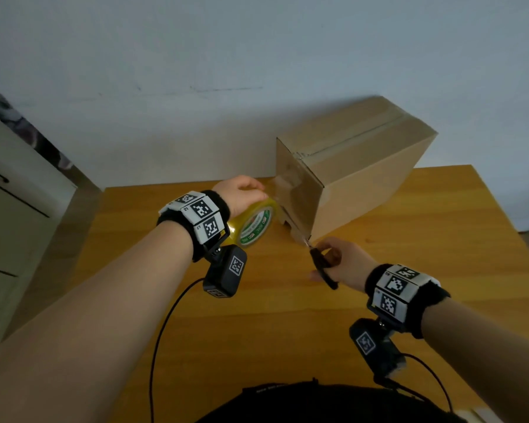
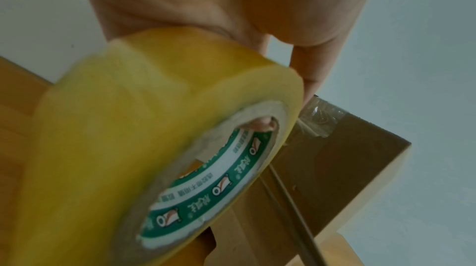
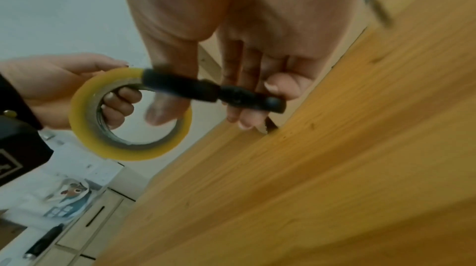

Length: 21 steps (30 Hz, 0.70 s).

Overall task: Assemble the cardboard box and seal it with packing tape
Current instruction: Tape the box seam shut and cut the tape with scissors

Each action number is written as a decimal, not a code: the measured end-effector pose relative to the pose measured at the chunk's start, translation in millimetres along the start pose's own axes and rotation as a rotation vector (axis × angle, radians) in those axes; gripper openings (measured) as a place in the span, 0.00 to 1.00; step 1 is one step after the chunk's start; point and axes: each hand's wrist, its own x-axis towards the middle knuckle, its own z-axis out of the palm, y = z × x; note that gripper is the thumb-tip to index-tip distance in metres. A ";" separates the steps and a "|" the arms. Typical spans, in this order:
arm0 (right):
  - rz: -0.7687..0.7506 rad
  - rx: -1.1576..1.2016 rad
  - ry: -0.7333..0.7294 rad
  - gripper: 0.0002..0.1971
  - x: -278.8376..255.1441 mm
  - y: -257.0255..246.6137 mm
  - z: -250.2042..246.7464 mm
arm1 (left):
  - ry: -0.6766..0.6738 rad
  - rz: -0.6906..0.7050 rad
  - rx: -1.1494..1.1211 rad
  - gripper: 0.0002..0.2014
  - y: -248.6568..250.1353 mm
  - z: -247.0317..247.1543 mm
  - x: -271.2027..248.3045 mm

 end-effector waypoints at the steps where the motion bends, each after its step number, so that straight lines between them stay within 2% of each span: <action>1: 0.012 -0.008 -0.002 0.22 -5.3 1.3 -2.9 | 0.000 -0.004 -0.010 0.15 -0.8 0.0 -0.9; 7: -0.022 0.122 0.024 0.14 -19.5 -9.9 -4.6 | -0.017 -0.001 -0.019 0.15 -4.6 6.5 -7.8; 12: -0.017 0.212 0.134 0.22 -17.3 -40.0 -1.3 | -0.011 0.011 -0.009 0.17 -4.3 8.2 -10.8; 21: 0.033 0.043 0.294 0.21 -18.1 -71.3 -18.9 | 0.011 0.018 0.035 0.17 -5.0 6.3 -11.0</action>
